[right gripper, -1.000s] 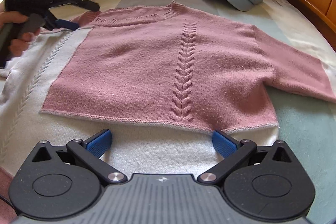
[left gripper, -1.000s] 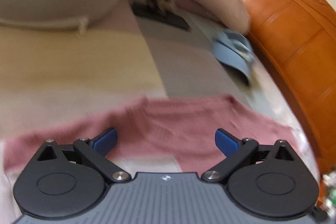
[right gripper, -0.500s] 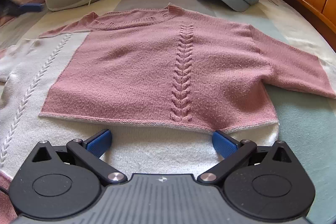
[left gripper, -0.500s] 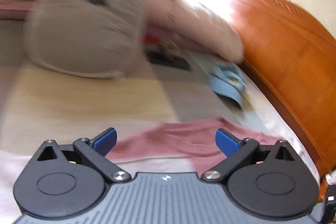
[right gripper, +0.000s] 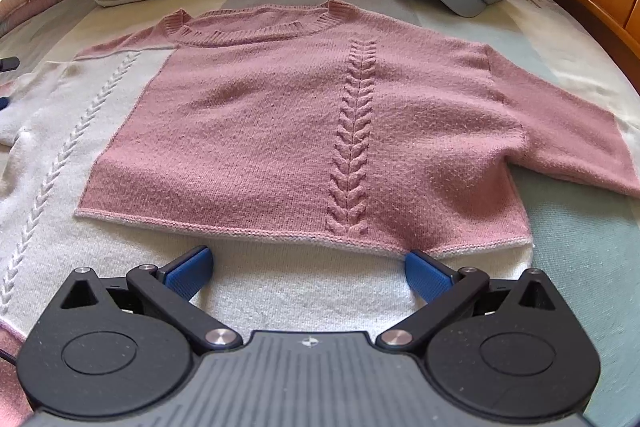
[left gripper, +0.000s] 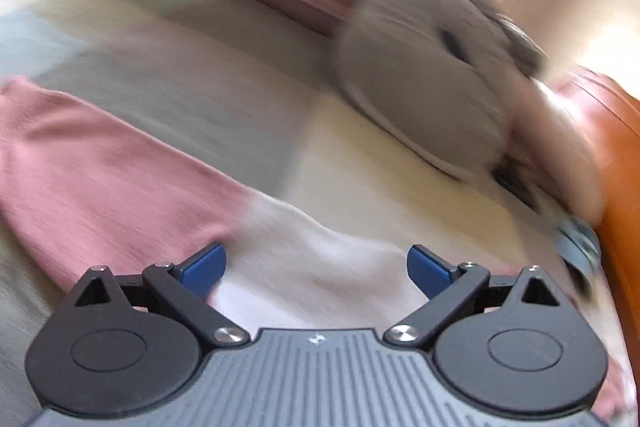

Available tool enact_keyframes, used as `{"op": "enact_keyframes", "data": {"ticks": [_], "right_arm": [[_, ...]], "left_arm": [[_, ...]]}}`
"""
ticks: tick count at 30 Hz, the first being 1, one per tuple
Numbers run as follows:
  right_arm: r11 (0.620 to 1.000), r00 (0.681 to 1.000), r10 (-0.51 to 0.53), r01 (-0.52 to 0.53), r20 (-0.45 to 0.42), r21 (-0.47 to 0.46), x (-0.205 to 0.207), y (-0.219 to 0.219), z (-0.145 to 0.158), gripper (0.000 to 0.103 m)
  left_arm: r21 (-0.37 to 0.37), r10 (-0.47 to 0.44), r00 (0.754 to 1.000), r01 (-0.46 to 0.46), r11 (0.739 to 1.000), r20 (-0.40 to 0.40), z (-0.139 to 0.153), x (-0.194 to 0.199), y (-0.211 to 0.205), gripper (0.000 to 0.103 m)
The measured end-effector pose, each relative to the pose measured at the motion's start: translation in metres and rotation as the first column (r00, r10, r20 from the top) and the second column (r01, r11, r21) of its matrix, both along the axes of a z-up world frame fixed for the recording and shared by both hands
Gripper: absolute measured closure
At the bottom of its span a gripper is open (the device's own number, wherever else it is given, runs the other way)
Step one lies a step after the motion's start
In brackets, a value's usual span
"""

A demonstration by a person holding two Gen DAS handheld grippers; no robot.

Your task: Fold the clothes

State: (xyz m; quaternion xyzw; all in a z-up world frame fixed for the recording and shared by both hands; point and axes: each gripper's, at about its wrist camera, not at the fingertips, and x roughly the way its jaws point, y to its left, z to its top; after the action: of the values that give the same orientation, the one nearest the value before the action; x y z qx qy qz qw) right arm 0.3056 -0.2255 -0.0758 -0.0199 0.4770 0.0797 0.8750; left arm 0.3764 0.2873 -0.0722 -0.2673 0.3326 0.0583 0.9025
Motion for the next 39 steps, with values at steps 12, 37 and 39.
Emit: {"op": "enact_keyframes", "data": {"ticks": [12,37,39], "right_arm": [[0.999,0.999,-0.020,0.018,-0.037,-0.039,0.006,0.020,0.045,0.000],[0.998,0.993,0.066,-0.067,0.102,0.005,-0.014,0.064,0.094,0.000],[0.998,0.992,0.064,-0.066,0.110,0.008,-0.015,0.063,0.095,0.000]], "left_arm": [[0.099,-0.402,0.916,0.401,0.911,-0.008,0.020,0.025,-0.098,0.003],[0.097,-0.497,0.865,0.502,0.859,-0.074,0.003,0.054,-0.166,0.001],[0.075,-0.497,0.864,0.503,0.861,-0.084,-0.004,0.060,-0.165,0.001]]}}
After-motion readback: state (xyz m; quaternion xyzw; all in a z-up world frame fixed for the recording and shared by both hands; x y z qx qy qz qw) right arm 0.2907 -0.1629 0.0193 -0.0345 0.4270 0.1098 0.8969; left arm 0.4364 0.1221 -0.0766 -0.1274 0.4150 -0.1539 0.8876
